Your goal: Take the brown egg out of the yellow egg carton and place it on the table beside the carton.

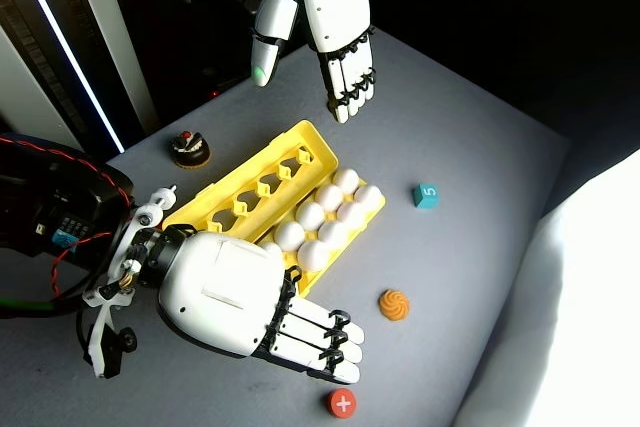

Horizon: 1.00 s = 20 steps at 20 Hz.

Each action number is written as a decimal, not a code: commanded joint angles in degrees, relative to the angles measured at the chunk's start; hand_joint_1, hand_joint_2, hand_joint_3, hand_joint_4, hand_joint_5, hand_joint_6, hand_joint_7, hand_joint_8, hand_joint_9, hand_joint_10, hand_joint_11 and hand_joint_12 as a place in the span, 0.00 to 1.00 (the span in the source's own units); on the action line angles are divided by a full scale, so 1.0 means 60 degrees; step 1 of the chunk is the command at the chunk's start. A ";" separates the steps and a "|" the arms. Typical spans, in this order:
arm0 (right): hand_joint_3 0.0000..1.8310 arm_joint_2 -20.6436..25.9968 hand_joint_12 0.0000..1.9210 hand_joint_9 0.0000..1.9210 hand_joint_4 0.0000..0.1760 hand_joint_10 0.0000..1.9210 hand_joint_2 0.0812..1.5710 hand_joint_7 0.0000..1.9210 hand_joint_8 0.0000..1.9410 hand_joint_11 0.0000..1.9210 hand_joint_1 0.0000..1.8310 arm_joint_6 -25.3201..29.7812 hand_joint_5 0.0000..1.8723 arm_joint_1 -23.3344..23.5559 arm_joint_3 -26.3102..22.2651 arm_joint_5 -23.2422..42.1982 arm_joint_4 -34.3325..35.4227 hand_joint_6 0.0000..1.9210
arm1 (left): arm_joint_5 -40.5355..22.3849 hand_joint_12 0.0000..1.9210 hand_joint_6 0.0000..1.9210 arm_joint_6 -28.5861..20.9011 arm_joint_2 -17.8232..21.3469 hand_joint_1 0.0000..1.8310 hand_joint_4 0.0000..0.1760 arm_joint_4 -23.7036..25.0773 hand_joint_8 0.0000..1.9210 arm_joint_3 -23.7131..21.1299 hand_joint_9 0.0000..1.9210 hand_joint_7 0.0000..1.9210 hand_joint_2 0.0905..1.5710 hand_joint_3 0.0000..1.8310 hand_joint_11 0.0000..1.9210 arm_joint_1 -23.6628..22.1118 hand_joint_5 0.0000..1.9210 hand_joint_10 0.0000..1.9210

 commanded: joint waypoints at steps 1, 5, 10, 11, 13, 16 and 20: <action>0.01 0.0019 0.00 0.00 0.58 0.00 0.50 0.00 0.00 0.00 0.42 0.0053 0.58 0.0029 0.0074 0.0664 -0.0383 0.02 | -0.0171 0.00 0.00 -0.0034 -0.0001 0.00 0.00 0.0435 0.00 0.0017 0.00 0.00 0.63 0.01 0.00 -0.0052 0.00 0.00; 0.00 -0.0137 0.00 0.00 0.75 0.00 0.52 0.00 0.00 0.00 0.43 0.0137 0.60 -0.0011 0.0282 0.0647 -0.0389 0.01 | -0.0171 0.00 0.00 -0.0034 -0.0005 0.00 0.00 0.0435 0.00 0.0018 0.00 0.00 0.63 0.01 0.00 -0.0049 0.00 0.00; 0.00 -0.0192 0.00 0.00 0.99 0.00 0.58 0.00 0.00 0.00 0.58 0.0185 0.73 -0.0017 0.0310 0.0686 -0.0462 0.07 | -0.0171 0.00 0.00 -0.0034 -0.0004 0.00 0.00 0.0435 0.00 0.0021 0.00 0.00 0.63 0.01 0.00 -0.0048 0.00 0.00; 0.00 -0.0195 0.00 0.00 1.00 0.00 0.59 0.00 0.00 0.00 0.60 0.0188 0.75 -0.0016 0.0310 0.0706 -0.0491 0.09 | -0.0171 0.00 0.00 -0.0034 -0.0004 0.00 0.00 0.0435 0.00 0.0021 0.00 0.00 0.63 0.01 0.00 -0.0048 0.00 0.00; 0.00 -0.0199 0.00 0.00 1.00 0.00 0.60 0.04 0.00 0.00 0.61 0.0192 0.73 -0.0012 0.0308 0.0730 -0.0553 0.15 | -0.0171 0.00 0.00 -0.0034 -0.0004 0.00 0.00 0.0435 0.00 0.0021 0.00 0.00 0.63 0.01 0.00 -0.0048 0.00 0.00; 0.00 -0.0198 0.00 0.00 0.90 0.00 0.62 0.07 0.00 0.00 0.60 0.0192 0.66 0.0034 0.0306 0.0753 -0.0570 0.28 | -0.0171 0.00 0.00 -0.0034 -0.0003 0.00 0.00 0.0435 0.00 0.0021 0.00 0.00 0.63 0.01 0.00 -0.0047 0.00 0.00; 0.00 -0.0198 0.00 0.00 1.00 0.00 0.63 0.06 0.00 0.00 0.59 0.0191 0.64 0.0088 0.0304 0.0781 -0.0572 0.33 | -0.0171 0.00 0.00 -0.0037 -0.0002 0.00 0.00 0.0435 0.00 0.0021 0.00 0.00 0.64 0.01 0.00 -0.0047 0.00 0.00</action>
